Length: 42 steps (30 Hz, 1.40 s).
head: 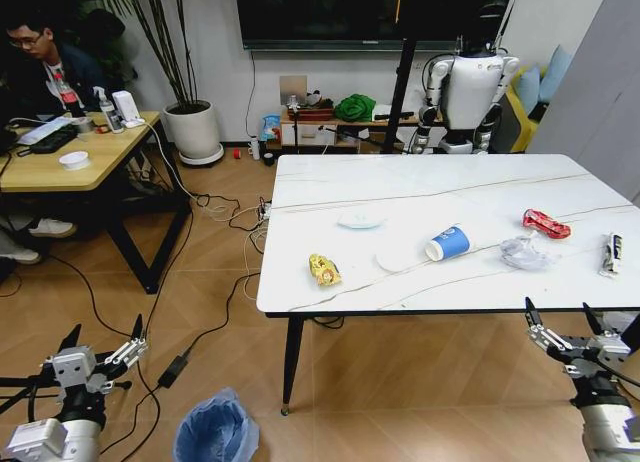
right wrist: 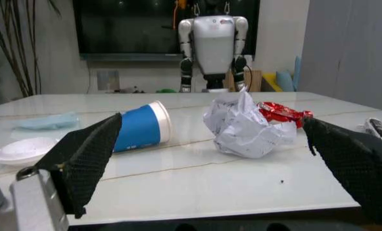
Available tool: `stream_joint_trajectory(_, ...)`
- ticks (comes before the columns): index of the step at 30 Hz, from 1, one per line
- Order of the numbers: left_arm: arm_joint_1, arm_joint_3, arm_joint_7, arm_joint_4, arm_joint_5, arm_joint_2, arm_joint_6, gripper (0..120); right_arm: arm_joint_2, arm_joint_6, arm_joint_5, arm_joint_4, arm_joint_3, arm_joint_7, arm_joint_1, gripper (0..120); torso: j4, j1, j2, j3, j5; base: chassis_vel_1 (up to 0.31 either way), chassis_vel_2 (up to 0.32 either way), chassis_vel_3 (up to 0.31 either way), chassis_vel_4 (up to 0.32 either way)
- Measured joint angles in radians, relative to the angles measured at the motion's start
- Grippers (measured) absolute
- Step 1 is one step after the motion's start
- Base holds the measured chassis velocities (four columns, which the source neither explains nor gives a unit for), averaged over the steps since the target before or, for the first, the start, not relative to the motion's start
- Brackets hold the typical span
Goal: Pick up the trash bin and place the trash from the table into it.
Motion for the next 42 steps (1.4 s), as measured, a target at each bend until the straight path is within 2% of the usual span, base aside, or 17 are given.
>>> stream_joint_trajectory(11, 0.008, 0.005, 0.012, 0.01, 0.005, -0.006, -0.001, 100, 0.005, -0.003, 0.002, -0.001, 0.003, 0.0, 0.007, 100, 0.0, -0.033, -0.073, -0.04, 0.0001, 0.0, 0.0, 0.0, 0.0)
stream_joint_trajectory(42, 0.025, 0.019, 0.023, 0.012, 0.027, -0.024, -0.011, 100, 0.011, 0.003, 0.003, -0.003, 0.003, -0.003, 0.004, 100, 0.0001, -0.105, -0.233, -0.128, 0.0001, 0.0, 0.0, 0.0, 0.0)
